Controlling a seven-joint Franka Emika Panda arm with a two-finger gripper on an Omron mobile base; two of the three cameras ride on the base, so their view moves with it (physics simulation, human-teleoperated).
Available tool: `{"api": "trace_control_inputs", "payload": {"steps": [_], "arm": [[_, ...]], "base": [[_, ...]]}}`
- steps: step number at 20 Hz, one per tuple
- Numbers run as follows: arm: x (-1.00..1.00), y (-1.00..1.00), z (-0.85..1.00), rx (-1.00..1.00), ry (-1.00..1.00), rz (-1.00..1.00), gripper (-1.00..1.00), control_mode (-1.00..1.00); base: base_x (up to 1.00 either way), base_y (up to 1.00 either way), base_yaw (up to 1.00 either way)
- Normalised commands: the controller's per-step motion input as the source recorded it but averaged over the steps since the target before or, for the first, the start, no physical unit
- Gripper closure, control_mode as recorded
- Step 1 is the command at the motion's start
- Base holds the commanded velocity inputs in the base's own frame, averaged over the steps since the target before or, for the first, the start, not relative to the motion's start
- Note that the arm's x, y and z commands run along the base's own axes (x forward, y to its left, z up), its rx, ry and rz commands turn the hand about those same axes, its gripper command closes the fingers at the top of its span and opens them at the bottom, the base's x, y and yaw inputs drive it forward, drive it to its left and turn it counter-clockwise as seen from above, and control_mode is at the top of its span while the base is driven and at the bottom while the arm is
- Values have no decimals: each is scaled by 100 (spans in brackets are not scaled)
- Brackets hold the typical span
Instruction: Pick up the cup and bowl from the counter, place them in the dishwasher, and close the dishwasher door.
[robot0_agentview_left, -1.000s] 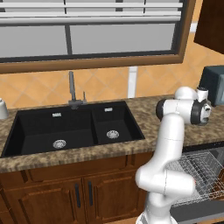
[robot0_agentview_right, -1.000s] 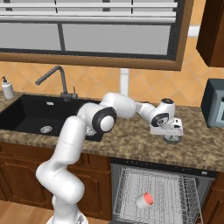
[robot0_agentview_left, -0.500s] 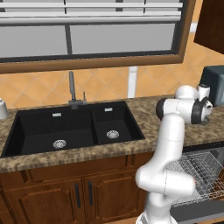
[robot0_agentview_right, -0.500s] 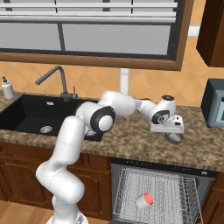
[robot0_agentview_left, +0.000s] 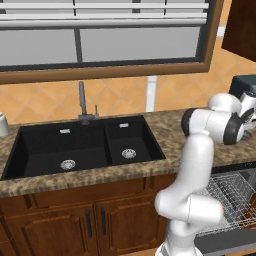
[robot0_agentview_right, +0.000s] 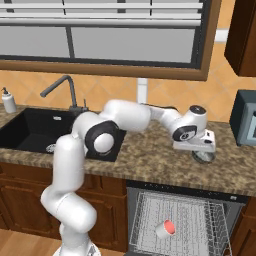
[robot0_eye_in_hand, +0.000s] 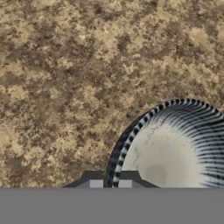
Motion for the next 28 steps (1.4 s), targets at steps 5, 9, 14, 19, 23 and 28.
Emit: {"api": "trace_control_inputs", "payload": {"steps": [5,9,14,19,23,28], "arm": [[-100,9,6,1,-2,-3,100,-100],[-100,11,-9,7,-4,-1,100,-100],[-100,29,0,5,-14,-1,100,-100],[-100,44,-13,9,-15,0,100,-100],[-59,23,-40,12,-10,0,100,-100],[-2,12,-63,9,1,0,100,-100]], "base": [[0,0,0],[0,0,0],[0,0,0],[0,0,0],[0,0,0],[0,0,0]]}}
